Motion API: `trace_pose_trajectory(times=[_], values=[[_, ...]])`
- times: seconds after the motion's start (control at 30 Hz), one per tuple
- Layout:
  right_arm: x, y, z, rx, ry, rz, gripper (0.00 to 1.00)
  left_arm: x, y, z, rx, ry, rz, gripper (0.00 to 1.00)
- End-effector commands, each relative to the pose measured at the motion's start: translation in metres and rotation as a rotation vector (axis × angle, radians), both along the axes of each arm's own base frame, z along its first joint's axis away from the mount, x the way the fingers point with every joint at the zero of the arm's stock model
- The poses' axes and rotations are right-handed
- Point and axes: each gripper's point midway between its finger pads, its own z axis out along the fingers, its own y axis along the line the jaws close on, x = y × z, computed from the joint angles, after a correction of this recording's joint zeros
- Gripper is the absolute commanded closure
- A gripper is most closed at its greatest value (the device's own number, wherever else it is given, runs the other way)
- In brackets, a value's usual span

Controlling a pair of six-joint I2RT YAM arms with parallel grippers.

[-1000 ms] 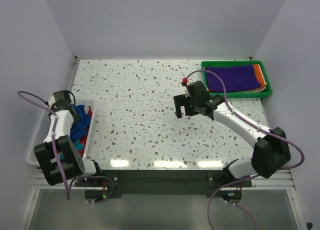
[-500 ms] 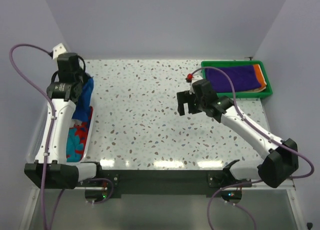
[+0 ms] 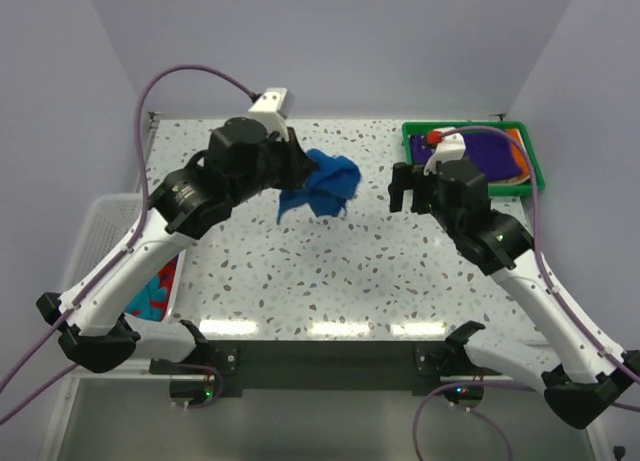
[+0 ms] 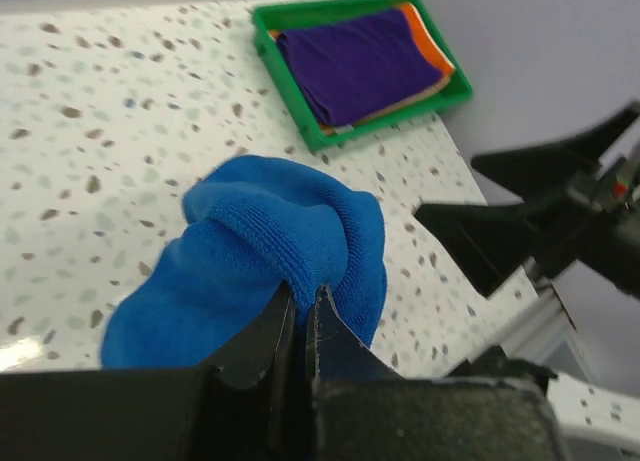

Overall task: Fold and stack the towels
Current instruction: Move the towel to the center of the board

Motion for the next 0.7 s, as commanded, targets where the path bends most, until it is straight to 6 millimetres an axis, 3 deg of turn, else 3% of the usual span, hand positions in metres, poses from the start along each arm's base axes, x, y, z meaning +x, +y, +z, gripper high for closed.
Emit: trace_pose_trajectory(times=[0.0,0.1,0.23,0.33,0.37,0.4,0.43,0.47,0.5,0.53,0.6,0.67], values=[[0.001,-0.018,0.017,-0.028,-0.078,-0.065,0.01,-0.026,-0.033,0.004,-0.045,0.012,-0.124,0.99],[0.001,-0.022,0.008,-0.057,-0.068,-0.071,0.01,-0.019,-0.038,-0.052,0.047,0.096,-0.106,0.97],[0.005,-0.022,-0.026,-0.121,0.001,-0.076,0.01,0.008,-0.037,-0.119,0.162,0.172,-0.004,0.92],[0.009,-0.021,-0.055,-0.165,0.070,-0.083,0.01,0.045,-0.040,-0.186,0.220,0.282,0.043,0.86],[0.010,-0.019,-0.065,-0.178,0.097,-0.079,0.01,0.056,-0.039,-0.198,0.225,0.303,0.055,0.83],[0.010,-0.018,-0.071,-0.184,0.114,-0.076,0.01,0.075,-0.033,-0.201,0.215,0.310,0.086,0.74],[0.009,-0.015,-0.080,-0.184,0.138,-0.062,0.02,0.090,-0.036,-0.221,0.234,0.330,0.090,0.69],[0.008,-0.011,-0.084,-0.179,0.152,-0.045,0.02,0.100,-0.035,-0.227,0.240,0.334,0.100,0.64],[0.008,-0.007,-0.090,-0.176,0.170,-0.024,0.03,0.117,-0.031,-0.218,0.225,0.314,0.127,0.44],[0.007,-0.002,-0.095,-0.174,0.186,0.002,0.04,0.125,-0.027,-0.227,0.247,0.326,0.145,0.32],[-0.002,0.019,-0.108,-0.135,0.250,0.116,0.08,0.133,-0.020,-0.220,0.248,0.312,0.175,0.08],[-0.014,0.038,-0.121,-0.088,0.310,0.218,0.14,0.129,-0.010,-0.205,0.239,0.282,0.205,0.01]])
